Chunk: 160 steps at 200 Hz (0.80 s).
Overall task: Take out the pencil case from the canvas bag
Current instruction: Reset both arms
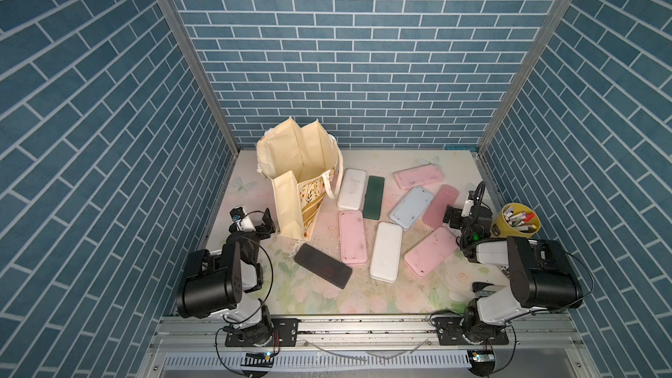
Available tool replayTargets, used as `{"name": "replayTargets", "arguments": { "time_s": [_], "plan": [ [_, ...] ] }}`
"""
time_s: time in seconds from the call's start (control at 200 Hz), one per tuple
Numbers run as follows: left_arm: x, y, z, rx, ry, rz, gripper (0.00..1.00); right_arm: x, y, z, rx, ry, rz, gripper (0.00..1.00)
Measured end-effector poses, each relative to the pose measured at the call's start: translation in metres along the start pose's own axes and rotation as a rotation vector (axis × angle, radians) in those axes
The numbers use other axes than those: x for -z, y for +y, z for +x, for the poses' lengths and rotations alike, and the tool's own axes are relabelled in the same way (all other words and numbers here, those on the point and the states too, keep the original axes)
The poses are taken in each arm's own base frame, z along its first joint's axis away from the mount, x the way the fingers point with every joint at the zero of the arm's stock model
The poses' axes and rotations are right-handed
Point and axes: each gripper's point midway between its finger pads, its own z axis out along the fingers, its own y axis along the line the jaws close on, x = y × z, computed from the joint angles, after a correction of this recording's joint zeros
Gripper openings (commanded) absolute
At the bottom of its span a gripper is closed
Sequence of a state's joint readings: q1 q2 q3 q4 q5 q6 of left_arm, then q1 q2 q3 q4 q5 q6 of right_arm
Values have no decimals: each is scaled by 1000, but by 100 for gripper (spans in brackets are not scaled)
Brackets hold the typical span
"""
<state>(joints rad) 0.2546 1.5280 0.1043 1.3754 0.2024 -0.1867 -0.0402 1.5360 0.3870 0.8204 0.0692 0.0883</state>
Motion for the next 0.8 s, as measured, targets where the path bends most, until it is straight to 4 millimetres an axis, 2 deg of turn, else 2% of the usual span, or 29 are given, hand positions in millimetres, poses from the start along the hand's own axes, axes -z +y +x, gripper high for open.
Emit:
{"name": "replayTargets", "arguments": {
  "time_s": [0.09, 0.21, 0.29, 0.355, 0.8],
  "plan": [
    [-1, -4, 1, -12, 3, 10, 93, 0, -2, -3, -1, -12, 11, 99],
    [-10, -24, 12, -68, 36, 64, 95, 0, -5, -8, -3, -33, 31, 99],
    [-16, -30, 13, -92, 49, 69, 95, 0, -6, -8, -4, -34, 36, 99],
    [-18, -30, 9, -104, 37, 60, 99, 0, -7, -8, -4, -35, 39, 99],
    [-18, -22, 9, -113, 31, 7, 99, 0, -7, -8, -4, -34, 42, 99]
  ]
}}
